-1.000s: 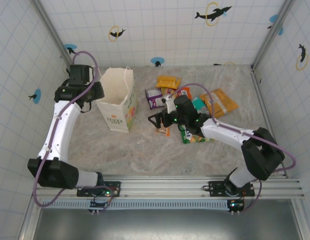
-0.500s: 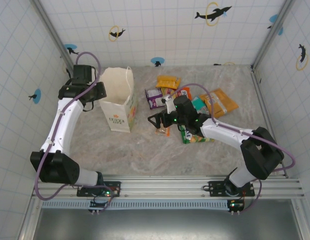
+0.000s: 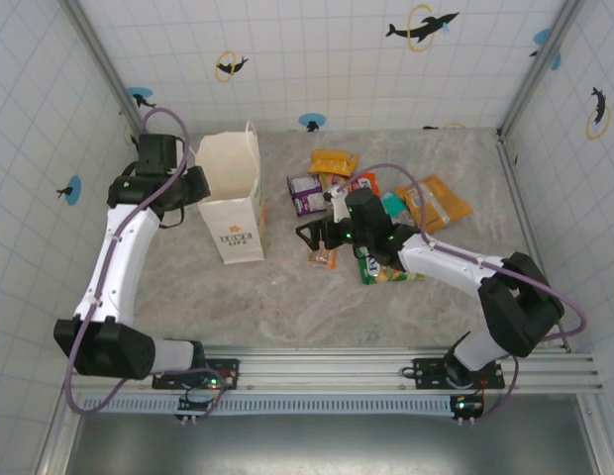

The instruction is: Place the snacks into the paper bag

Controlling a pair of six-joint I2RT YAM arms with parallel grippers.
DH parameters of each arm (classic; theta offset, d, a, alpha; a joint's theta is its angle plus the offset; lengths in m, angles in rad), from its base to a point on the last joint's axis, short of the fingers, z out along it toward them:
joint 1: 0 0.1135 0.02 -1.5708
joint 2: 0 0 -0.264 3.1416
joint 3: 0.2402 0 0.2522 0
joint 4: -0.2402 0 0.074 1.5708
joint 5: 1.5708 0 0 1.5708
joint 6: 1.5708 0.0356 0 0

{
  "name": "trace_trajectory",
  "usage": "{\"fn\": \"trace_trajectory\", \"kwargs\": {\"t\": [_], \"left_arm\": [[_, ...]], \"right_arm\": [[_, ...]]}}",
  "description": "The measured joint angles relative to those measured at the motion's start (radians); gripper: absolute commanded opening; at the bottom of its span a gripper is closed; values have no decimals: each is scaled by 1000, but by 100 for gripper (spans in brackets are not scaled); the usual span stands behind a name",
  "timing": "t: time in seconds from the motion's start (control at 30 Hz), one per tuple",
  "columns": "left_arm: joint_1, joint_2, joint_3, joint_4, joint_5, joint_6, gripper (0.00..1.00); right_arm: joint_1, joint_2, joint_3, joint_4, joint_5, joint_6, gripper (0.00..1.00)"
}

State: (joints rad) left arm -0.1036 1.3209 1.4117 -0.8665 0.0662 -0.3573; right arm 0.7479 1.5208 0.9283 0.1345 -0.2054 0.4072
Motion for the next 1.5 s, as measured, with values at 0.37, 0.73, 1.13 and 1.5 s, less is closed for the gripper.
{"fn": "trace_trajectory", "kwargs": {"t": [0.37,0.73,1.13,1.5], "left_arm": [[0,-108,-116,-16,72,-18,0],[0,-111,-129,-1,116,-17,0],[0,-115,-130,-1,117,-13,22],[0,-121,-130,-1,117,-14,22]], "right_arm": [[-114,-7,-19,-161,0,155,72],[-147,223,-17,-144,-76,241,59],[-154,338,28,-20,-136,293,49],[-164,369,28,71,-157,346,18]]}}
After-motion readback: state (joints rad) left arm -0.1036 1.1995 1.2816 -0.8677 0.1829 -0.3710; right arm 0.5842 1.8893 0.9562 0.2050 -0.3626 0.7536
